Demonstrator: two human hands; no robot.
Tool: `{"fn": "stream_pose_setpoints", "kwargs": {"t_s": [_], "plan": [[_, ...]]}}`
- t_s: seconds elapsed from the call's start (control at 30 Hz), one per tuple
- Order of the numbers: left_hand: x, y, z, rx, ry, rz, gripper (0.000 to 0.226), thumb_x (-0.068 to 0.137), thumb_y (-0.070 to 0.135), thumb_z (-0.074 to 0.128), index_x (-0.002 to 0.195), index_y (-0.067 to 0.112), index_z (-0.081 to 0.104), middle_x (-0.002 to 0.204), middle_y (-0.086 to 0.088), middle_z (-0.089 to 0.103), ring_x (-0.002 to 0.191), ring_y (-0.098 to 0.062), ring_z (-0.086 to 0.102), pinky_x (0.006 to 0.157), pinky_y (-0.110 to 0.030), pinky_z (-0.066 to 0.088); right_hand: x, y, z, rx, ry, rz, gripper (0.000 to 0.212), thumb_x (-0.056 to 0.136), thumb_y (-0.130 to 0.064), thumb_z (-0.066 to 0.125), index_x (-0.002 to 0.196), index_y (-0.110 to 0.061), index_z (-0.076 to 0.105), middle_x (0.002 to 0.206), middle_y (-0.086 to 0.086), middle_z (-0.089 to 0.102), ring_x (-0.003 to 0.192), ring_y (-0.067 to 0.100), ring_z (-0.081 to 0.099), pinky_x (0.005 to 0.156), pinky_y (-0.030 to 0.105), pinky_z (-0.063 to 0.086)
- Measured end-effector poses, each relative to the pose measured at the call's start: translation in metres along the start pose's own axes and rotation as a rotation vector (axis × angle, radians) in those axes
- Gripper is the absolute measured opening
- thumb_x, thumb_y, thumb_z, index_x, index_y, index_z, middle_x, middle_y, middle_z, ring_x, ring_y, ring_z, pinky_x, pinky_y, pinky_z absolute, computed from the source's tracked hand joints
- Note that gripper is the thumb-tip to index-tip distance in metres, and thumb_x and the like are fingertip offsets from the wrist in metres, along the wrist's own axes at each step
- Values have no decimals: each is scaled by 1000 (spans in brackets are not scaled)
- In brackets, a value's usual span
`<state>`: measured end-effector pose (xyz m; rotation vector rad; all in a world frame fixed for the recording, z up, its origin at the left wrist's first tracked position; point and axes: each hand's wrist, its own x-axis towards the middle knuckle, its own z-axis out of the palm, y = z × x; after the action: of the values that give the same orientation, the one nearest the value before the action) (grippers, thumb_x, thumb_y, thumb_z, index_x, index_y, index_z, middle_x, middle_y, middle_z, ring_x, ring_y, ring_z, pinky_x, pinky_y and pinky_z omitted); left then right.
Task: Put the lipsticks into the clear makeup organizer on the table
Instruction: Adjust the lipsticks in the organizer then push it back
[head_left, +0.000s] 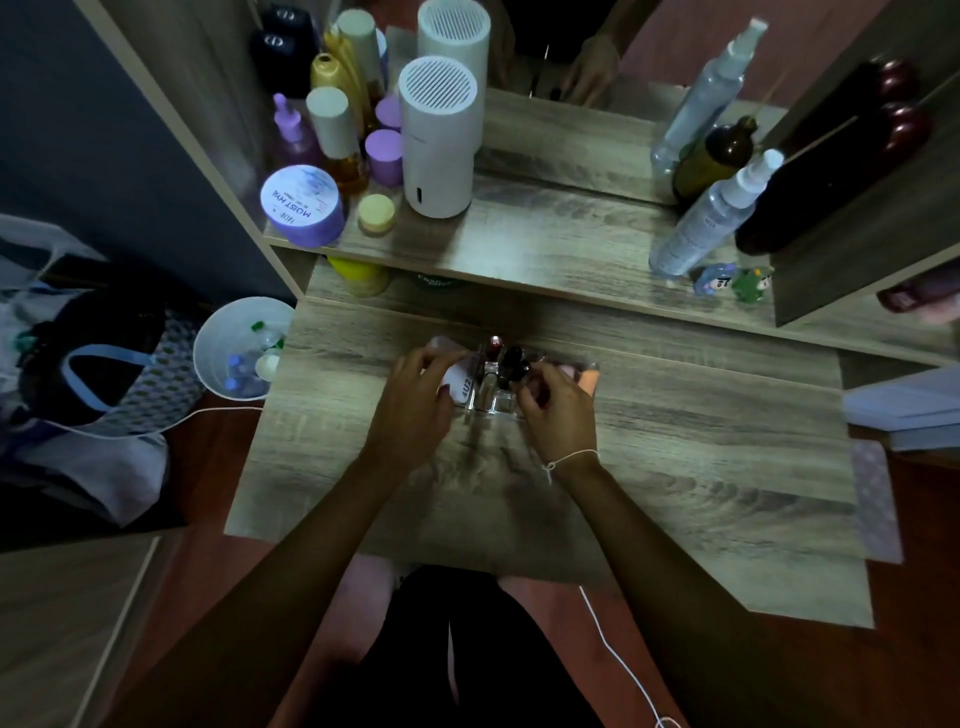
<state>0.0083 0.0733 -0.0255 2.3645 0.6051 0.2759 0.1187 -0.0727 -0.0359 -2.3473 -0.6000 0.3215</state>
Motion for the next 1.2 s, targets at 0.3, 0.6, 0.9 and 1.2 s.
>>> {"fn": "stream_pose_setpoints", "kwargs": {"t_s": [0.3, 0.6, 0.9, 1.2], "plan": [[-4, -1, 1, 5, -14, 7, 41, 85, 0, 55, 124, 11, 54, 121, -18, 53, 110, -31, 48, 84, -32, 42, -1, 3, -2, 7, -14, -17, 19, 87, -21, 64, 105, -14, 66, 100, 10, 66, 80, 11, 56, 72, 22, 44], [-19, 9, -1, 97, -44, 151, 68, 81, 14, 49, 145, 19, 26, 143, -16, 41, 125, -27, 41, 98, -37, 37, -1, 3, -3, 11, -15, -15, 20, 87, -22, 64, 105, -15, 64, 102, 8, 67, 86, 14, 62, 78, 26, 50], [-27, 11, 3, 259, -206, 284, 73, 73, 20, 49, 144, 17, 32, 150, -14, 35, 131, -28, 36, 96, -44, 41, 0, -2, 0, -7, 0, -25, 23, 87, -19, 64, 110, -12, 65, 103, 10, 68, 89, 18, 63, 79, 24, 47], [-27, 9, 4, 264, -221, 286, 74, 72, 20, 50, 144, 19, 31, 149, -14, 37, 130, -30, 38, 95, -45, 42, 1, -2, 0, -7, 4, -23, 20, 87, -19, 63, 107, -13, 66, 99, 9, 68, 85, 15, 60, 75, 21, 42]]}}
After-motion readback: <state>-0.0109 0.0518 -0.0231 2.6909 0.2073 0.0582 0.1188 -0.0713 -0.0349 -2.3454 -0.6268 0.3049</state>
